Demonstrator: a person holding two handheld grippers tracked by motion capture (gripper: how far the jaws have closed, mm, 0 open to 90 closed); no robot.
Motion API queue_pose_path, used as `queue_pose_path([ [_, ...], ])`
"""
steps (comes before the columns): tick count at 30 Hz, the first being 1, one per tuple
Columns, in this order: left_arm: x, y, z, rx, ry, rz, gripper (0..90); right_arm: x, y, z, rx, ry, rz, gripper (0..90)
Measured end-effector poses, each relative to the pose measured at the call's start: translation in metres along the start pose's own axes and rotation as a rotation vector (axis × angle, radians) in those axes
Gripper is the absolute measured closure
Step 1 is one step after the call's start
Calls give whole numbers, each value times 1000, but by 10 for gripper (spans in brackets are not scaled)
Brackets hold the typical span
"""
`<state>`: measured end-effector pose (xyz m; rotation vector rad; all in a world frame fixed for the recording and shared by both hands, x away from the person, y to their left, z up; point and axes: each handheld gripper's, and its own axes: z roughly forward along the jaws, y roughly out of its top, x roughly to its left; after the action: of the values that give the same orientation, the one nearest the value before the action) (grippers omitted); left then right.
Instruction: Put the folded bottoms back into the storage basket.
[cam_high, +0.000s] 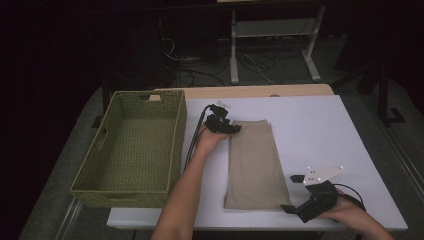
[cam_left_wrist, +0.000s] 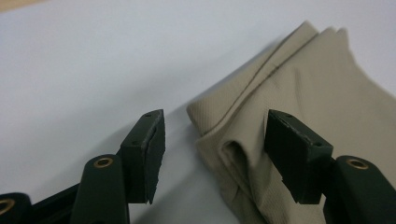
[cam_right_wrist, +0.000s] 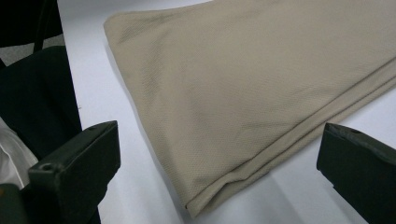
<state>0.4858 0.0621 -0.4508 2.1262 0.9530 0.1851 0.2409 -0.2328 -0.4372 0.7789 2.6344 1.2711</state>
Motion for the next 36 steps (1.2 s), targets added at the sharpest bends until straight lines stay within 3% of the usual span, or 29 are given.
queue_pose_path([
  [7, -2, 0, 4, 2, -2, 20, 393, 1, 0, 0, 2, 4, -2, 0],
  [17, -7, 0, 6, -3, 6, 10, 470, 1, 0, 0, 2, 4, -4, 0],
  [24, -11, -1, 6, -11, 3, 6, 563, 1, 0, 1, 2, 5, -6, 0],
  [33, -9, -4, 5, -31, -31, -17, 731, 1, 2, 2, 4, 8, -10, 0],
  [36, -10, -5, 5, -34, -25, -18, 750, 1, 2, 0, -1, 3, 9, 15],
])
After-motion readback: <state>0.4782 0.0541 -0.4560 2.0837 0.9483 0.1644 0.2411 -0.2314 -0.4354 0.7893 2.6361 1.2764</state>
